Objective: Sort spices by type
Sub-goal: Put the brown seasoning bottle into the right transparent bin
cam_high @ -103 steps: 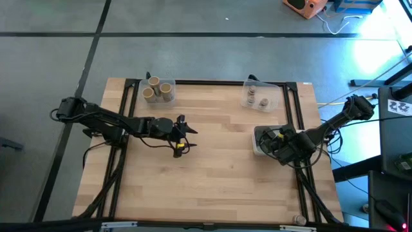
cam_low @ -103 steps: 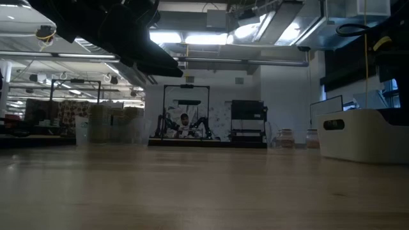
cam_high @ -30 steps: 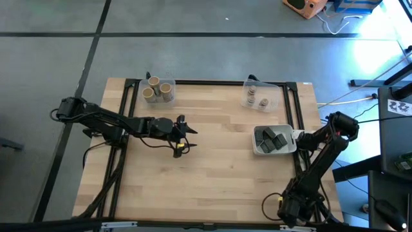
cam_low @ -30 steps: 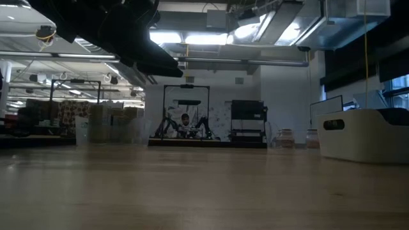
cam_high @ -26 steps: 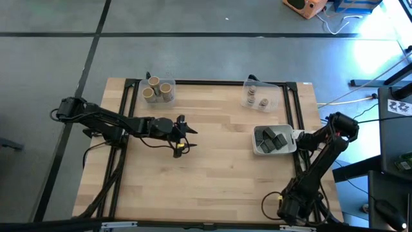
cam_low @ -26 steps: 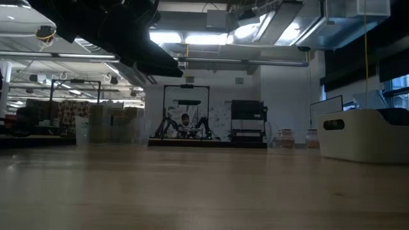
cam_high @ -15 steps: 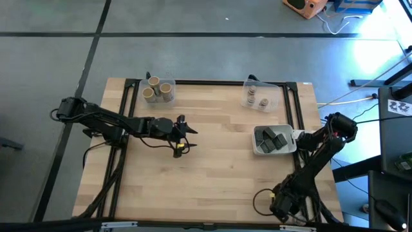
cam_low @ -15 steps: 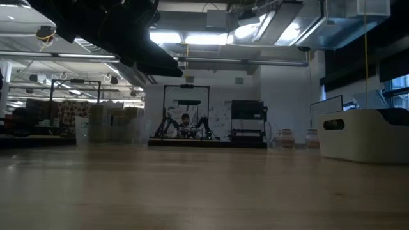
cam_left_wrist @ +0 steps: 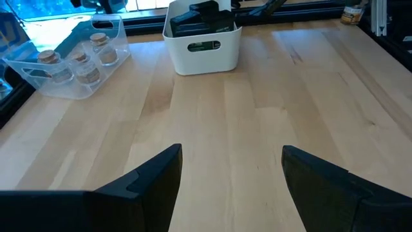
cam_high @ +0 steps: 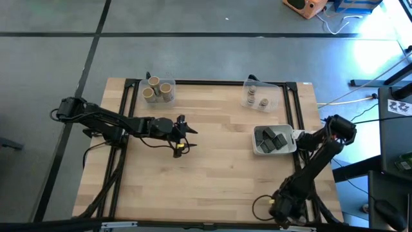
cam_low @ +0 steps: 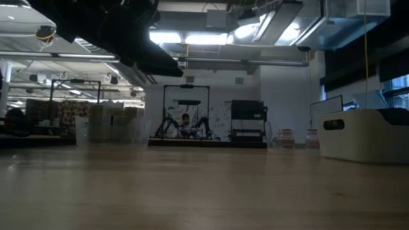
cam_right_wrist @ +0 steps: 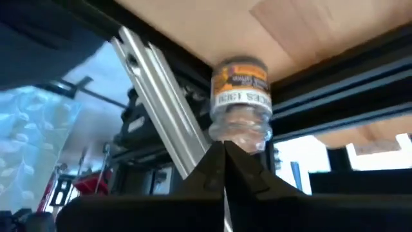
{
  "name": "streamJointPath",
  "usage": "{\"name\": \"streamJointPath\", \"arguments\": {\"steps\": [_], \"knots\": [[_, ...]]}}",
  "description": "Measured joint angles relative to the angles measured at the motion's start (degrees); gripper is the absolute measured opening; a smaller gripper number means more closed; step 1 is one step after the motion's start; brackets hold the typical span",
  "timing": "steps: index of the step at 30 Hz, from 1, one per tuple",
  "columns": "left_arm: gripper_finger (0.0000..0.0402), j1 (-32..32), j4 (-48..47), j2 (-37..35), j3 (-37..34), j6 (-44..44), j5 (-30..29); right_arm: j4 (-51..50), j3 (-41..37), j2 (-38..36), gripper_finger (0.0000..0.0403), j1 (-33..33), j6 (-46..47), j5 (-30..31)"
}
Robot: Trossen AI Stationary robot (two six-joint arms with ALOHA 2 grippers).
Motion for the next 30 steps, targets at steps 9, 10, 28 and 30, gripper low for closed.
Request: {"name": "streamJointPath", "arguments": {"steps": [9, 10, 28, 30], "knots": [[0.0248, 0.0, 0.0, 0.0, 0.0, 0.4, 0.0, 2.6, 0.0, 3.8, 0.0001, 0.0, -1.2, -6.2], [0.0248, 0.0, 0.0, 0.0, 0.0, 0.4, 0.0, 2.3, 0.0, 3.8, 0.0001, 0.0, -1.1, -6.9], [0.0248, 0.0, 0.0, 0.0, 0.0, 0.4, 0.0, 2.2, 0.2, 8.3, 0.0001, 0.5, -1.4, -13.5], [0.0248, 0.0, 0.0, 0.0, 0.0, 0.4, 0.0, 2.0, 0.2, 8.2, 0.0001, 0.0, -1.7, -12.3]]}}
